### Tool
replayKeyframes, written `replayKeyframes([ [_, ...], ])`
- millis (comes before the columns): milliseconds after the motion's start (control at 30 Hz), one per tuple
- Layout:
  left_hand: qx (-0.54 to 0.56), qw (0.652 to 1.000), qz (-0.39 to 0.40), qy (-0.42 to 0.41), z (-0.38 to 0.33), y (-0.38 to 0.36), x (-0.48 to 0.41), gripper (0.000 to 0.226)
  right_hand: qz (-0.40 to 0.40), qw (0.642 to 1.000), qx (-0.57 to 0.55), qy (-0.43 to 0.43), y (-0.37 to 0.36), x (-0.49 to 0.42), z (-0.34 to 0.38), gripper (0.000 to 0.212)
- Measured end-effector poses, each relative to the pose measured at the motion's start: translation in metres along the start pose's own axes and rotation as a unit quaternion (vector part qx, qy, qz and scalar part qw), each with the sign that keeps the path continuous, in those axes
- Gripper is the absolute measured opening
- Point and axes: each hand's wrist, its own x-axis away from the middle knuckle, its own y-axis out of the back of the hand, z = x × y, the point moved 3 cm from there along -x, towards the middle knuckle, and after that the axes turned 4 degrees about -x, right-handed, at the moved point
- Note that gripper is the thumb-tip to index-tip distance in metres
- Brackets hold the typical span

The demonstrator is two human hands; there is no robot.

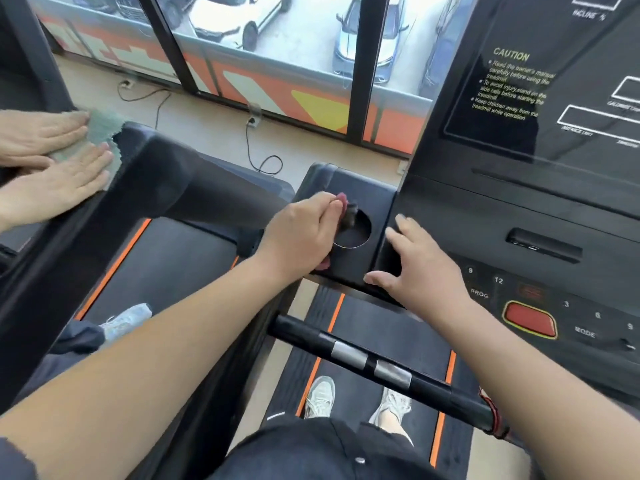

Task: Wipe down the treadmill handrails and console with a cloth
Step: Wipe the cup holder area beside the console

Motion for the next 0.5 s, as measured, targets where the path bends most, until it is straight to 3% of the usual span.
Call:
replayKeyframes([
  [100, -0.055, 0.998, 0.003, -0.026, 0.007, -0.005, 0.05, 0.035, -0.102, 0.992, -0.051, 0.052, -0.005, 0.045, 0.005, 0.036],
  [167, -0.124, 0.99, 0.045, -0.055, 0.02, -0.029, 0.096, 0.032, -0.072, 0.994, -0.071, 0.047, -0.015, 0.074, 0.003, 0.011],
  [200, -0.165, 0.98, 0.078, -0.086, 0.027, -0.043, 0.115, 0.031, -0.03, 0.996, -0.082, 0.029, -0.022, 0.086, 0.001, 0.009],
  [267, -0.216, 0.962, 0.099, -0.133, 0.04, -0.062, 0.138, 0.03, 0.072, 0.993, -0.088, -0.021, -0.035, 0.108, -0.007, 0.019],
  [333, -0.225, 0.963, 0.075, -0.126, 0.038, -0.068, 0.142, 0.026, 0.145, 0.986, -0.053, -0.063, -0.04, 0.126, -0.017, 0.037],
  [500, -0.224, 0.974, -0.007, 0.016, 0.018, -0.086, 0.143, 0.035, 0.159, 0.98, 0.061, -0.105, -0.028, 0.156, -0.04, 0.06],
])
